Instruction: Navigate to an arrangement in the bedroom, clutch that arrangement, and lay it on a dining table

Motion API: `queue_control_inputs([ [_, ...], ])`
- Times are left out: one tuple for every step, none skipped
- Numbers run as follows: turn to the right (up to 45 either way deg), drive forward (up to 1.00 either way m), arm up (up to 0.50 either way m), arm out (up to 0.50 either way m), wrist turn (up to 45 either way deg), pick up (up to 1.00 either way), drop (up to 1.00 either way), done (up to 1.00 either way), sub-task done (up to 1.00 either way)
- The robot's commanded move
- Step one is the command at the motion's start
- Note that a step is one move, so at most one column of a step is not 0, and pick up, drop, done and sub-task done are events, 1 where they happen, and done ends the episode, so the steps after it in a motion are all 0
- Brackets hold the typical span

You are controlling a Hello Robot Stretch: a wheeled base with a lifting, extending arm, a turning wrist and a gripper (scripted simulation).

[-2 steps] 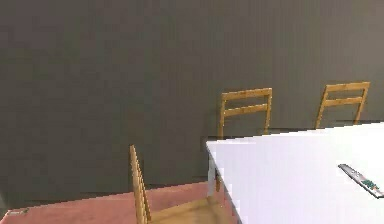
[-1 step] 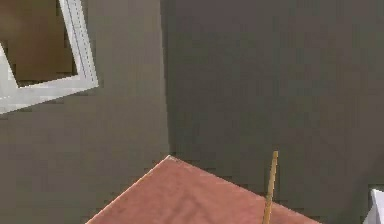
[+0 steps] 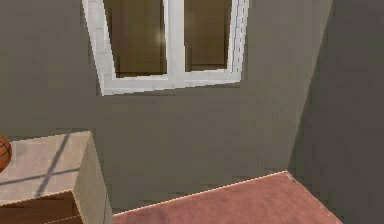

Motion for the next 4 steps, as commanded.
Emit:
queue_control_inputs([
  [0.0, 0.0, 0.5, 0.0, 0.0, 0.0, 0.0, 0.0, 0.0],
  [0.0, 0.0, 0.06, 0.0, 0.0, 0.0, 0.0, 0.0, 0.0],
  [0.0, 0.0, 0.0, 0.2, 0.0, 0.0, 0.0, 0.0, 0.0],
  [0.0, 0.0, 0.0, 0.0, 45.0, 0.0, 0.0, 0.0, 0.0],
])
